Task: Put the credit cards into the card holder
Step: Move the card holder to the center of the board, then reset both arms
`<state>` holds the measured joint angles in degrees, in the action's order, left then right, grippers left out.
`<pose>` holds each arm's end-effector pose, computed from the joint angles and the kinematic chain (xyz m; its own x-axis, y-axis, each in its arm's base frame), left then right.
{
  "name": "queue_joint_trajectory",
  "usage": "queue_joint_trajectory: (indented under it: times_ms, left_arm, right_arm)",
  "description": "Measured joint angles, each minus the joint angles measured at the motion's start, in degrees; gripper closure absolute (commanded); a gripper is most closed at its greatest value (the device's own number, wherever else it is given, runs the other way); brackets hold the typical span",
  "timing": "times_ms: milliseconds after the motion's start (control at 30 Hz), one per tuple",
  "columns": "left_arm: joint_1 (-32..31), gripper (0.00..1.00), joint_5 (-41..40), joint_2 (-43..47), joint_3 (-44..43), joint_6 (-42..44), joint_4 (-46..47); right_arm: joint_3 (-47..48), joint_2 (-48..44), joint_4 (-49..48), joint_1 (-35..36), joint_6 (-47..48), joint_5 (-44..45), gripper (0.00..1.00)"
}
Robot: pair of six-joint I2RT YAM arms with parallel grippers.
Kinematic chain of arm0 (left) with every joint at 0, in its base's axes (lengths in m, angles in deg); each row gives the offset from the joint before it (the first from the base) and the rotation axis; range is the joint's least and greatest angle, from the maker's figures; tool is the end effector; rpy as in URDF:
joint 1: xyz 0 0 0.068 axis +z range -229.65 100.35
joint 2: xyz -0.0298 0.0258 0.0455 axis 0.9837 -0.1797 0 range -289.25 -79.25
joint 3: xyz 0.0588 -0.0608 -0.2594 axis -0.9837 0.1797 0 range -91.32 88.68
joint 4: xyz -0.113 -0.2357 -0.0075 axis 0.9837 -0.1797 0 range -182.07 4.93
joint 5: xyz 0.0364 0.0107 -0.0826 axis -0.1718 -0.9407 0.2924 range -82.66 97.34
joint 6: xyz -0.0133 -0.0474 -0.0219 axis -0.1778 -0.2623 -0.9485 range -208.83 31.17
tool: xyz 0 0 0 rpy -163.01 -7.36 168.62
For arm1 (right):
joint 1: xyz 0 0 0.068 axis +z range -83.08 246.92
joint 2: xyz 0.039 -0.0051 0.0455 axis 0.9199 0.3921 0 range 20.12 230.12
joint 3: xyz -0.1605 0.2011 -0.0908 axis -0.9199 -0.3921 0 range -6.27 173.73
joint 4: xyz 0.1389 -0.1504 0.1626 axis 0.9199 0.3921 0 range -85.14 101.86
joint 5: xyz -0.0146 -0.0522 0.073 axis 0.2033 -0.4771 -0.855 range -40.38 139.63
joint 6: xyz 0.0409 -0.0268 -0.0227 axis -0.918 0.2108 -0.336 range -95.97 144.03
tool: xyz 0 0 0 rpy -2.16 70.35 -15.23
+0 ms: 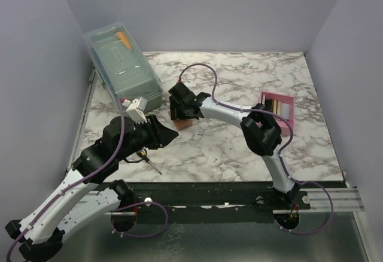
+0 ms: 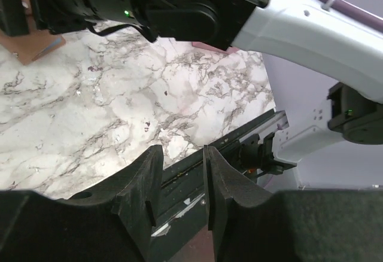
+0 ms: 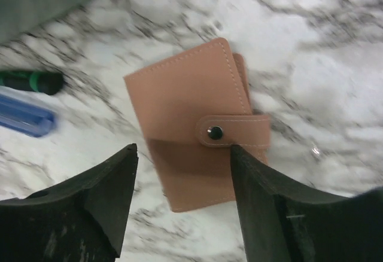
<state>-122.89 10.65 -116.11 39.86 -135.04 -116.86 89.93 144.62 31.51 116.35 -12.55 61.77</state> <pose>0.1000 -0.0967 0.3443 -0.6933 -0.3374 -0.6368 0.3223 0.6453 -0.6926 0.3153 0.3569 0.1786 -0.8233 -0.0659 -0.5638 -0.2160 0.9549 0.2038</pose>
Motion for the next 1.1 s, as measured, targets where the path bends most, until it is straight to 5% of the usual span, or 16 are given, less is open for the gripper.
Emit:
queue_joint_trajectory:
  times_ms: [133, 300, 767, 1100]
  left_arm:
    - [0.0, 0.6, -1.5, 0.9, -2.4, 0.1, -3.1]
    - [0.0, 0.54, -4.5, 1.3, -6.4, 0.9, -5.8]
    - [0.0, 0.02, -15.6, -3.0, -27.9, 13.6, -4.7]
    - [0.0, 0.01, -19.9, -5.1, -35.0, 22.9, 1.2]
  right_arm:
    - [6.0, 3.0, 0.2, 0.0, 0.7, -1.1, 0.09]
    - [2.6, -3.8, 2.5, 0.0, 4.3, -0.8, 0.03]
    - [-2.3, -59.1, 1.6, 0.0, 21.4, 2.4, 0.0]
    - [-1.8, -68.1, -0.9, 0.0, 29.0, 5.6, 0.0]
